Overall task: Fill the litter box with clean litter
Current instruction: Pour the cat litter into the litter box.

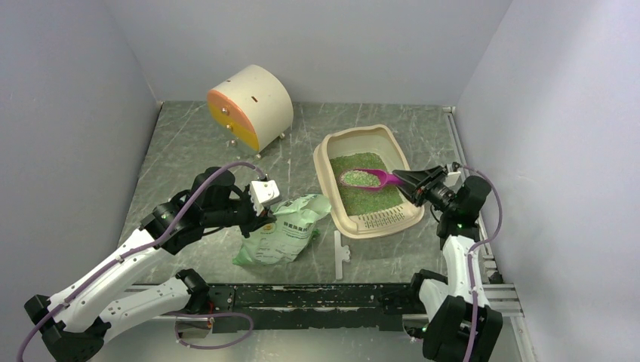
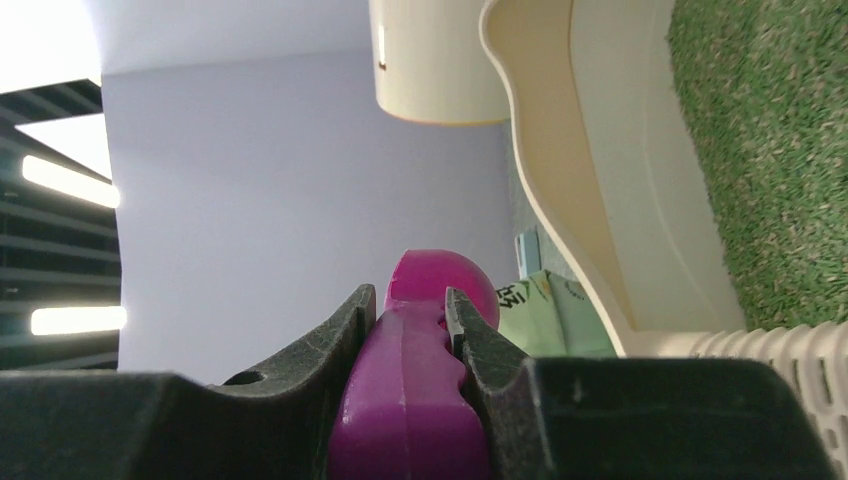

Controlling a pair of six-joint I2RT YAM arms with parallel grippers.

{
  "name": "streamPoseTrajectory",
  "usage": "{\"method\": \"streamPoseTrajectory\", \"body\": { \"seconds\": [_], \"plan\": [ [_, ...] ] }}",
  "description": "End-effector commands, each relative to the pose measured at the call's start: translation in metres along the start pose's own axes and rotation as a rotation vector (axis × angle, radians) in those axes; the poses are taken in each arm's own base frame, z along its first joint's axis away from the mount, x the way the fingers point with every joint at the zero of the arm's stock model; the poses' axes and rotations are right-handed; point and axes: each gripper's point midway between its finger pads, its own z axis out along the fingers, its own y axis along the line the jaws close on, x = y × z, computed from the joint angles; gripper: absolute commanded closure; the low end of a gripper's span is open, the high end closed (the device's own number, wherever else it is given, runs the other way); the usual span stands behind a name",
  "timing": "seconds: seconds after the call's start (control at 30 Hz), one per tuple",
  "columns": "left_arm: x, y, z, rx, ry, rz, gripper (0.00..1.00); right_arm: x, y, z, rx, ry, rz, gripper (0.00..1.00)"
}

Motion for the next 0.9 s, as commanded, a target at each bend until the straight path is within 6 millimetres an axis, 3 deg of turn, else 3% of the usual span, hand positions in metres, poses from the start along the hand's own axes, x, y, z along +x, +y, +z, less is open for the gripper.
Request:
{"method": "streamPoseTrajectory", "body": {
  "seconds": [0.0, 0.67, 0.87],
  "plan": [
    [-0.063, 0.005, -0.013, -0.024, -0.212, 0.101, 0.95, -0.018, 0.014, -0.003, -0.023, -0.048, -0.073, 1.00],
    [-0.060, 0.004, -0.014, -0.027, -0.226, 0.095, 0.95, -0.081, -0.022, -0.003, 0.158, -0.328, -0.143, 1.00],
    [-0.062, 0.004, -0.010, -0.018, -0.228, 0.083, 0.95, -0.100, -0.019, 0.005, 0.203, -0.389, -0.183, 1.00]
  ]
}}
